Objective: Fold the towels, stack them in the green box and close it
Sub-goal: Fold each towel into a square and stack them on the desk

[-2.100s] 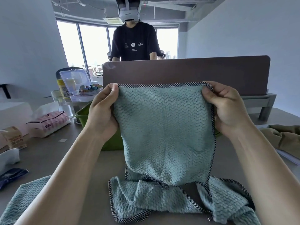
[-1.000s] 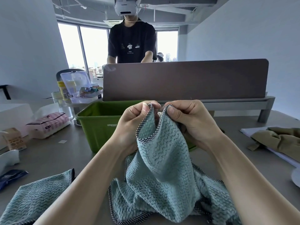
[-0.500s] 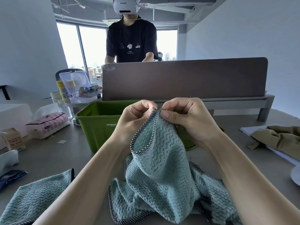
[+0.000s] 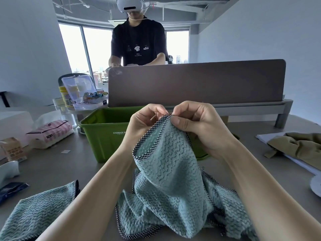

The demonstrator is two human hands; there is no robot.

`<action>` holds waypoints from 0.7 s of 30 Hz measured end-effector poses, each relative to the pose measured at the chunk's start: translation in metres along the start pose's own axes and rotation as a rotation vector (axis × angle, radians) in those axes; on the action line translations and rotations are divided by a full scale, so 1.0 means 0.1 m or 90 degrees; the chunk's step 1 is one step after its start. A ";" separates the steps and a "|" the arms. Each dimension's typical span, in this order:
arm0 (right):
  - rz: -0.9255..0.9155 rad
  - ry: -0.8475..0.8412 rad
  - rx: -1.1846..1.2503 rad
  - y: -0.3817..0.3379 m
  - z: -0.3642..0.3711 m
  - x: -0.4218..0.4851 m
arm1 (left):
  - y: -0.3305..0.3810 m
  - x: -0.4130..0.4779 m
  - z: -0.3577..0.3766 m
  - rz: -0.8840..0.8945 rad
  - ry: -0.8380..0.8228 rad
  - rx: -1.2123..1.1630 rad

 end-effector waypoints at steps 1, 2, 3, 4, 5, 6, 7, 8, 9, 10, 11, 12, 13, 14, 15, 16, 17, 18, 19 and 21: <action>-0.005 0.009 -0.003 -0.01 -0.01 0.00 | 0.00 0.01 -0.01 -0.003 0.006 0.006; -0.010 0.021 -0.005 -0.02 -0.02 0.00 | 0.00 0.01 -0.02 -0.007 0.011 0.012; -0.016 0.034 -0.004 -0.03 -0.04 0.00 | 0.00 0.01 -0.04 -0.011 0.017 0.019; -0.021 0.048 -0.004 -0.05 -0.06 -0.01 | 0.02 0.01 -0.04 -0.016 0.023 0.030; -0.025 0.063 -0.006 -0.06 -0.08 -0.01 | 0.03 0.01 -0.05 -0.018 0.027 0.041; -0.029 0.080 -0.009 -0.06 -0.10 -0.01 | 0.04 0.00 -0.03 -0.021 0.030 0.046; -0.034 0.101 -0.012 -0.07 -0.12 0.00 | 0.05 -0.01 -0.01 -0.024 0.037 0.047; -0.040 0.126 -0.016 -0.07 -0.15 0.00 | 0.07 -0.01 0.00 -0.030 0.054 0.054; -0.049 0.155 -0.023 -0.08 -0.18 0.01 | 0.10 -0.01 0.01 -0.039 0.080 0.059; -0.060 0.189 -0.032 -0.09 -0.22 0.01 | 0.14 -0.01 0.01 -0.049 0.115 0.068; -0.072 0.224 -0.040 -0.10 -0.26 0.01 | 0.17 0.00 -0.02 -0.052 0.135 0.083; -0.082 0.254 -0.047 -0.12 -0.30 0.00 | 0.22 0.00 -0.05 -0.042 0.130 0.123; -0.090 0.278 -0.056 -0.13 -0.33 0.00 | 0.26 0.01 -0.08 -0.020 0.102 0.180; -0.096 0.296 -0.066 -0.14 -0.35 -0.01 | 0.30 0.02 -0.09 0.003 0.058 0.249; -0.102 0.308 -0.075 -0.14 -0.36 -0.01 | 0.32 0.01 -0.09 0.013 0.016 0.319; -0.108 0.315 -0.081 -0.15 -0.36 -0.02 | 0.33 0.01 -0.09 0.009 -0.010 0.385; -0.113 0.319 -0.084 -0.15 -0.36 -0.02 | 0.34 0.01 -0.08 -0.001 -0.021 0.442; -0.117 0.320 -0.087 -0.15 -0.36 -0.02 | 0.34 0.01 -0.08 -0.011 -0.019 0.486; -0.119 0.319 -0.090 -0.15 -0.36 -0.02 | 0.36 0.02 -0.08 -0.015 -0.006 0.512; -0.117 0.313 -0.099 -0.15 -0.37 -0.02 | 0.39 0.02 -0.09 -0.003 0.042 0.528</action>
Point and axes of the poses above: each hand's wrist, its own x-axis towards the middle knuckle, its own z-axis out of the palm, y = z × x, the point moved 4 cm from there along x, towards the middle knuckle, and after that the axes turned 8 degrees about z, right-handed, at the moved point
